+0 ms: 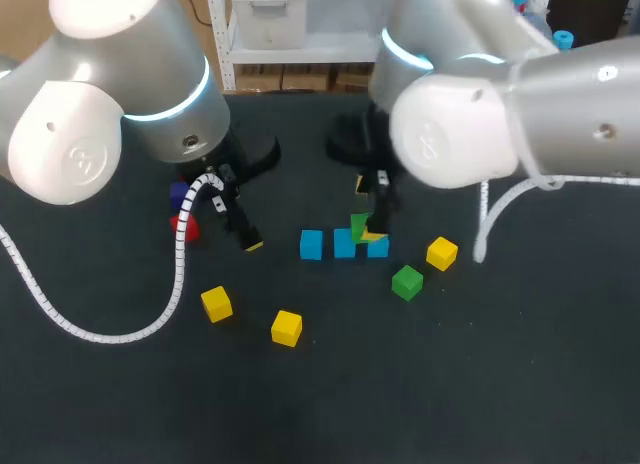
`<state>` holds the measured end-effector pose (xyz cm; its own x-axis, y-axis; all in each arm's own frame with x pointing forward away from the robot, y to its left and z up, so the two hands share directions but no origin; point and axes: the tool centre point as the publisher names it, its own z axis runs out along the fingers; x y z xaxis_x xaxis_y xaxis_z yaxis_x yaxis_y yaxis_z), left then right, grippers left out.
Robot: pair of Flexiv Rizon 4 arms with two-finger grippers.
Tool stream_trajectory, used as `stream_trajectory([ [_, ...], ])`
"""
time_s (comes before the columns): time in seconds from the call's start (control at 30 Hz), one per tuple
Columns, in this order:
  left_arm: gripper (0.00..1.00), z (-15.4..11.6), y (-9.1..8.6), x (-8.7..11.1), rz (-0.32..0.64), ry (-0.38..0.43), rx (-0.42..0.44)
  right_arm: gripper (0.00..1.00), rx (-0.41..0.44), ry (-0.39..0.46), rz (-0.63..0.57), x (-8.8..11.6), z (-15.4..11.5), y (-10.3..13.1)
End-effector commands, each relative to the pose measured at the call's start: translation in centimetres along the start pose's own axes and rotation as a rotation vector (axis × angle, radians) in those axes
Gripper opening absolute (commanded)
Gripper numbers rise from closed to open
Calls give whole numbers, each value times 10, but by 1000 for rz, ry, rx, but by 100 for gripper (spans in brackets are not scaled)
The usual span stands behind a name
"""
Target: Place the blue cubes, place green cubes on the blue cubes, place the yellow cubes on the green cubes, then place the red cubes on the yellow cubes, and place purple cube on the red cubes.
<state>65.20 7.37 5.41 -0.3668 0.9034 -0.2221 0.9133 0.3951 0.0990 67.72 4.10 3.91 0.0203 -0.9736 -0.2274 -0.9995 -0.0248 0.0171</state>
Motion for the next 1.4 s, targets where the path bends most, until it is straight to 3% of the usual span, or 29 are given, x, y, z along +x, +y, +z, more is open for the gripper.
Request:
stream_trajectory([
  [0.03,100,0,1,1,2,-3,3,100,22,-81,-26,26,-18,14],
  [0.3,100,0,1,1,2,-3,3,100,7,-133,-114,54,-39,32],
  [0.53,100,0,1,1,2,-3,3,100,-11,-124,-178,68,-39,50],
  [0.73,100,0,1,1,2,-3,3,100,-100,-164,-303,71,-30,59],
  [0.9,100,0,1,1,2,-3,3,100,-134,-169,-300,77,-17,59],
  [1.17,100,0,1,1,2,-3,3,100,-179,-165,-407,62,-1,61],
  [1.4,100,0,1,1,2,-3,3,100,-218,-159,-395,66,11,70],
])
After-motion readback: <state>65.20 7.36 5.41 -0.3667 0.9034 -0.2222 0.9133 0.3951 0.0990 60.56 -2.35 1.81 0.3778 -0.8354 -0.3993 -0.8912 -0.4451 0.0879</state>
